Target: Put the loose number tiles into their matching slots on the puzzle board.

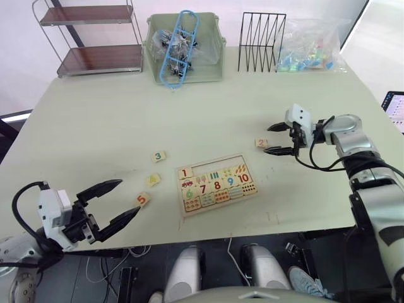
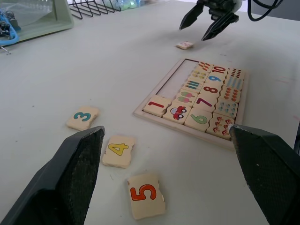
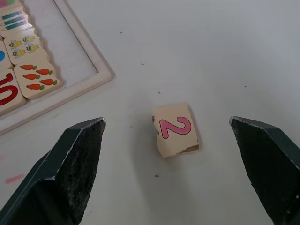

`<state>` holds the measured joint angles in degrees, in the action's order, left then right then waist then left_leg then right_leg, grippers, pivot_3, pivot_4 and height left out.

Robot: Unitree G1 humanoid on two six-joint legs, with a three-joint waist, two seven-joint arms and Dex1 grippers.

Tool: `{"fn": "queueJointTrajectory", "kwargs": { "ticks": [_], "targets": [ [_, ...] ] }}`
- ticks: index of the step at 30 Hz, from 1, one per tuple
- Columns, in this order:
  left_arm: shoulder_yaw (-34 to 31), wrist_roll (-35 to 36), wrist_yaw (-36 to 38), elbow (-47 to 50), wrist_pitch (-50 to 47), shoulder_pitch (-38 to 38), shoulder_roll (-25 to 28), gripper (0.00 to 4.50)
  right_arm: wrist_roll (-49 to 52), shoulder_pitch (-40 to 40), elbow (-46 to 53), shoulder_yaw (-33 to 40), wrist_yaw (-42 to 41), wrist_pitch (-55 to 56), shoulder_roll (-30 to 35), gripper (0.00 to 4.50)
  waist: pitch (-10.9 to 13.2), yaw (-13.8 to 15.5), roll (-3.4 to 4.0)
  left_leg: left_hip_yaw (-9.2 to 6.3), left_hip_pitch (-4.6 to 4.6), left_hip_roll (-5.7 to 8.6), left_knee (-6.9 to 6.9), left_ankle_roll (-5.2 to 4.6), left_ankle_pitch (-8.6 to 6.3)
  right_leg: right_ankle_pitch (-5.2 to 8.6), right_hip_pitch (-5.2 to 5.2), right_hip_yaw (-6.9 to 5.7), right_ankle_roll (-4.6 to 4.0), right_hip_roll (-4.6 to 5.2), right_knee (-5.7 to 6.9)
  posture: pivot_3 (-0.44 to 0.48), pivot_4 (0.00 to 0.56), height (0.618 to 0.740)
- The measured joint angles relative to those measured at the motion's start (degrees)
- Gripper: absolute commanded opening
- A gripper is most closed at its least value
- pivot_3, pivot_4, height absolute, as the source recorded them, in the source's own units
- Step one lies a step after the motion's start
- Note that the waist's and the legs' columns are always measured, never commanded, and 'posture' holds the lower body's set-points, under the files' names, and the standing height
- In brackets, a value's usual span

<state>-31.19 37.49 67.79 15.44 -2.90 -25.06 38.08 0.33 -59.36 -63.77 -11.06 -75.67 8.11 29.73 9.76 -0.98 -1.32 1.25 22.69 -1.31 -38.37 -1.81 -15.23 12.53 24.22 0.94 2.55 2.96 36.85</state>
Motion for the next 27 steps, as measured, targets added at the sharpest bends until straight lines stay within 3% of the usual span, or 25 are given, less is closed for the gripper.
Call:
{"fn": "queueJointTrajectory", "kwargs": {
  "ticks": [8,27],
  "targets": [
    [0.0,0.21,0.86,0.01,0.45,-0.69,-0.23,4.5,-3.97,-2.2,-6.66,0.08,0.73,4.29,-1.95,4.46,0.03,-0.24,0.04,-0.02,0.0,0.0,0.01,0.0,0.0,-0.01,0.02,0.0,0.01,0.03,0.01,0.0,0.15,0.74],
    [-0.01,0.79,0.72,0.01,0.45,-0.41,-0.22,4.5,-5.78,-3.1,-9.2,1.07,0.67,4.03,-3.51,4.46,0.05,-1.26,0.08,-0.16,-0.01,-0.01,0.04,0.0,0.0,-0.02,0.03,-0.01,0.02,0.06,0.02,0.0,0.15,0.74]
  ]
}}
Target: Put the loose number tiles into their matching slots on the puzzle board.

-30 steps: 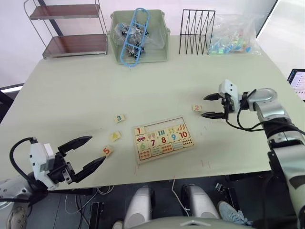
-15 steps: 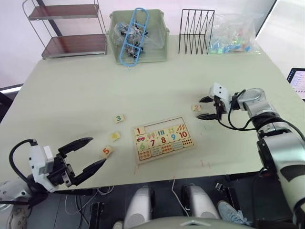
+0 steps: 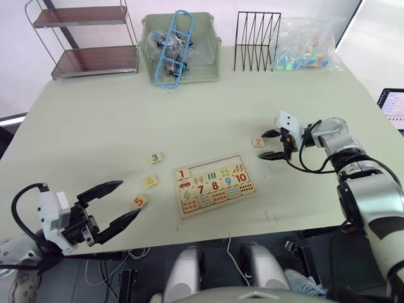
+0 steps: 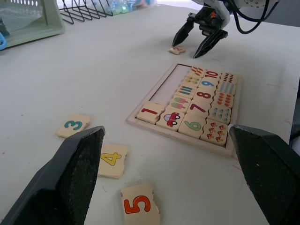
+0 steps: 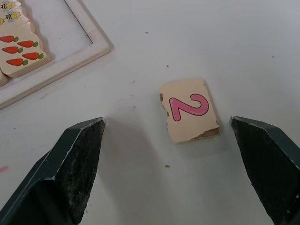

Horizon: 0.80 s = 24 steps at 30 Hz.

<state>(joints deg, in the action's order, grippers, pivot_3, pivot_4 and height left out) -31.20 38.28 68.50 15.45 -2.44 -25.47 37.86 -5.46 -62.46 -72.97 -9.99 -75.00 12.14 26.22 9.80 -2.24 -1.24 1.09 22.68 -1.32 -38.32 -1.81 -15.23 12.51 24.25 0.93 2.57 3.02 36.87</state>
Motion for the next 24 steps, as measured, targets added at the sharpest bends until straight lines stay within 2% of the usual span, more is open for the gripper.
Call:
{"fn": "queueJointTrajectory", "kwargs": {
  "ticks": [13,16,21,22,24],
  "targets": [
    [0.0,0.04,-0.1,0.01,0.0,-1.0,-0.07,4.5,-0.07,0.0,-0.06,1.47,-1.79,-0.69,-0.71,4.46,0.02,-0.05,0.03,-0.07,0.0,0.0,0.01,0.0,0.0,0.01,0.02,0.01,-0.02,0.02,0.0,0.0,0.15,0.74],
    [0.0,0.04,-0.11,0.01,0.0,-1.03,-0.06,4.5,-0.34,0.0,-0.06,1.5,-1.1,-0.65,-0.75,3.71,0.02,-0.05,0.03,-0.07,0.0,0.0,0.01,0.0,0.0,0.01,0.02,0.01,-0.03,0.03,0.0,0.0,0.15,0.74],
    [0.0,0.04,-0.1,0.01,0.0,-1.01,-0.06,4.5,-1.41,-0.1,-0.06,1.48,1.37,-0.48,-0.74,1.1,0.02,-0.05,0.03,-0.07,0.0,0.0,0.01,0.0,0.0,0.02,0.02,0.02,-0.04,0.03,0.0,0.0,0.15,0.74],
    [0.0,0.04,-0.1,0.01,0.0,-1.01,-0.06,4.5,-1.49,-0.2,-0.06,1.48,1.44,-0.39,-0.77,0.82,0.02,-0.06,0.03,-0.07,-0.01,0.0,0.01,0.0,0.0,0.02,0.02,0.02,-0.03,0.03,0.0,0.0,0.15,0.74],
    [0.0,0.05,-0.1,0.01,0.0,-0.9,-0.06,4.5,-1.83,-0.5,-0.09,1.48,1.97,-0.38,-0.82,0.82,0.02,-0.05,0.03,-0.07,-0.01,0.0,0.01,0.0,0.0,0.02,0.02,0.02,-0.04,0.03,0.0,0.0,0.15,0.74]
  ]
}}
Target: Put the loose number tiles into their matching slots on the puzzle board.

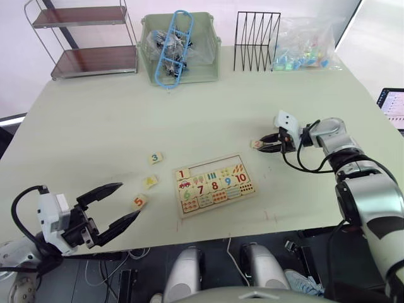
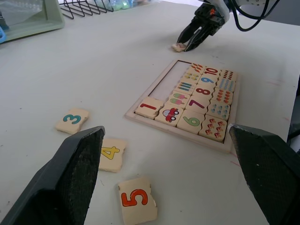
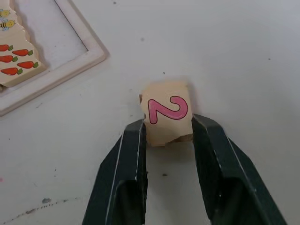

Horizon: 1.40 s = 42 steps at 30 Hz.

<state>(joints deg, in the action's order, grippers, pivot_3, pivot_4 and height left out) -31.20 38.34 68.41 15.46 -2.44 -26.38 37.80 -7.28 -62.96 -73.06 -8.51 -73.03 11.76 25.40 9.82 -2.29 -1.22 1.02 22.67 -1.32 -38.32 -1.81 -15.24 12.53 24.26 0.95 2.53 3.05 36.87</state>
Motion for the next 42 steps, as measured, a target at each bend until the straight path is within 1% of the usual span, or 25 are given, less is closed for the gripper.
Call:
{"fn": "queueJointTrajectory", "kwargs": {
  "ticks": [5,10,13,17,20,25,27,28,35,40,42],
  "targets": [
    [0.0,0.06,0.03,0.0,0.0,0.33,0.01,4.5,-0.04,-0.03,-0.01,0.34,1.08,0.08,-0.3,0.82,0.0,-0.04,0.0,-0.01,0.0,0.0,0.0,0.0,0.0,0.0,0.0,0.01,0.0,0.0,0.0,0.0,0.15,0.74],
    [0.0,0.06,0.3,-0.01,-0.02,0.63,0.22,4.5,0.07,-0.51,0.56,0.43,-0.79,0.1,-0.29,0.82,0.02,-0.05,0.04,0.0,0.0,0.0,0.0,0.0,0.0,0.0,0.01,0.01,0.01,0.0,0.0,0.0,0.15,0.74],
    [0.0,0.06,0.73,-0.38,-0.02,1.09,0.68,4.5,0.16,-1.06,2.41,0.43,-1.94,-0.48,-0.27,0.82,0.05,-0.05,0.09,0.0,0.0,0.0,0.0,0.0,0.0,-0.01,0.01,0.01,0.02,0.0,0.0,0.0,0.15,0.74],
    [0.0,0.05,1.81,-1.29,-0.01,1.96,1.16,4.5,0.9,-1.18,7.59,0.4,-4.73,-3.66,-0.14,0.82,0.06,-0.03,0.09,-0.02,0.01,0.0,0.01,0.0,0.0,-0.02,0.02,0.01,0.04,0.01,0.0,0.0,0.15,0.74],
    [0.01,0.02,2.53,-2.46,-0.01,2.79,1.55,4.5,1.23,-0.76,13.46,-0.06,-6.82,-7.08,0.19,0.82,0.07,-0.03,0.11,-0.03,0.01,0.0,0.01,0.0,0.0,-0.03,0.03,0.0,0.04,0.02,0.0,0.0,0.15,0.74],
    [0.08,-0.04,3.36,-3.37,-0.01,3.77,2.38,4.5,2.43,1.07,26.77,-1.22,-8.57,-16.04,0.51,0.82,0.07,-0.01,0.12,-0.06,0.03,0.0,0.01,0.0,0.0,-0.11,0.05,-0.03,0.18,0.03,0.0,0.0,0.15,0.74],
    [0.12,-0.06,4.05,-3.85,-0.01,3.82,2.57,4.5,2.45,2.15,33.03,-2.71,-8.39,-20.57,0.58,0.82,0.07,0.0,0.12,-0.05,0.1,0.0,0.01,0.0,0.0,-0.11,0.13,-0.02,0.19,0.05,0.02,0.0,0.15,0.74],
    [0.13,-0.08,4.08,-3.93,-0.01,3.83,2.6,4.5,2.45,2.24,33.74,-2.96,-8.38,-21.12,0.57,0.82,0.07,0.0,0.12,-0.04,0.11,0.0,0.01,0.0,0.0,-0.11,0.14,-0.01,0.19,0.05,0.02,0.0,0.15,0.74],
    [0.16,-0.5,5.26,-5.78,0.05,5.01,3.15,4.5,3.36,4.21,48.87,-7.5,-9.8,-33.18,1.07,0.82,0.08,0.08,0.12,-0.05,0.14,0.01,0.01,0.0,0.0,-0.11,0.18,-0.03,0.19,0.05,0.03,0.0,0.15,0.74],
    [0.16,-1.08,5.78,-6.94,0.39,5.59,3.25,4.5,4.56,4.16,55.56,-11.04,-11.1,-39.89,1.23,0.82,0.07,0.07,0.12,-0.05,0.15,0.01,0.02,0.0,0.0,-0.11,0.18,-0.04,0.19,0.05,0.03,0.0,0.15,0.74],
    [0.15,-1.11,5.95,-7.28,0.44,5.62,3.25,4.5,4.42,4.12,56.29,-12.23,-11.48,-40.6,1.41,0.82,0.08,0.07,0.12,-0.05,0.15,0.01,0.02,0.0,0.0,-0.11,0.19,-0.04,0.19,0.05,0.03,0.0,0.15,0.74]
  ]
}}
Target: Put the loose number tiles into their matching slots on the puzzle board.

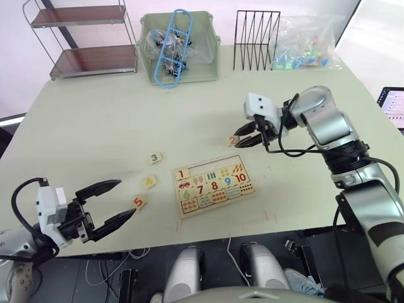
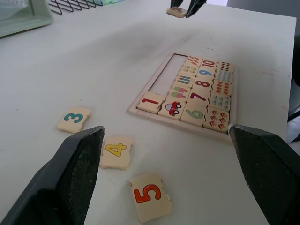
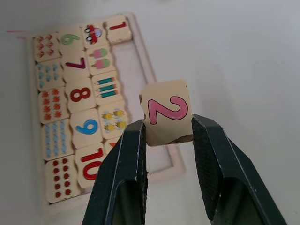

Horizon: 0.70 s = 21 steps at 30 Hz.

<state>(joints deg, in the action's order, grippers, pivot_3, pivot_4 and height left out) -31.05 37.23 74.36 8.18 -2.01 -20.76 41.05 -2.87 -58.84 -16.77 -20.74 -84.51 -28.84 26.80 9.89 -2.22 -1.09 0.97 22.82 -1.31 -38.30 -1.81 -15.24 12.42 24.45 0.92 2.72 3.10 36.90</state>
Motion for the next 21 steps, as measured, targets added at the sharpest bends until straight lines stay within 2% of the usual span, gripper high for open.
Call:
{"fn": "queueJointTrajectory", "kwargs": {
  "ticks": [5,21],
  "targets": [
    [-0.01,-0.2,0.41,-0.48,0.65,-0.08,-0.01,4.5,-1.84,-2.9,0.42,-5.56,0.36,-2.72,-0.28,0.82,0.0,-0.05,0.0,0.01,0.03,0.0,0.0,0.0,0.0,0.01,0.06,0.01,-0.02,0.0,0.01,0.0,0.15,0.74],
    [-0.02,-0.44,0.17,-0.38,1.49,-1.9,-0.11,4.5,-5.25,-10.49,-0.94,-13.84,2.29,-7.8,-4.89,0.82,0.0,-0.1,0.0,0.02,0.09,0.0,0.03,0.01,0.0,0.1,0.16,0.01,-0.18,0.04,0.05,0.0,0.15,0.74]
  ]
}}
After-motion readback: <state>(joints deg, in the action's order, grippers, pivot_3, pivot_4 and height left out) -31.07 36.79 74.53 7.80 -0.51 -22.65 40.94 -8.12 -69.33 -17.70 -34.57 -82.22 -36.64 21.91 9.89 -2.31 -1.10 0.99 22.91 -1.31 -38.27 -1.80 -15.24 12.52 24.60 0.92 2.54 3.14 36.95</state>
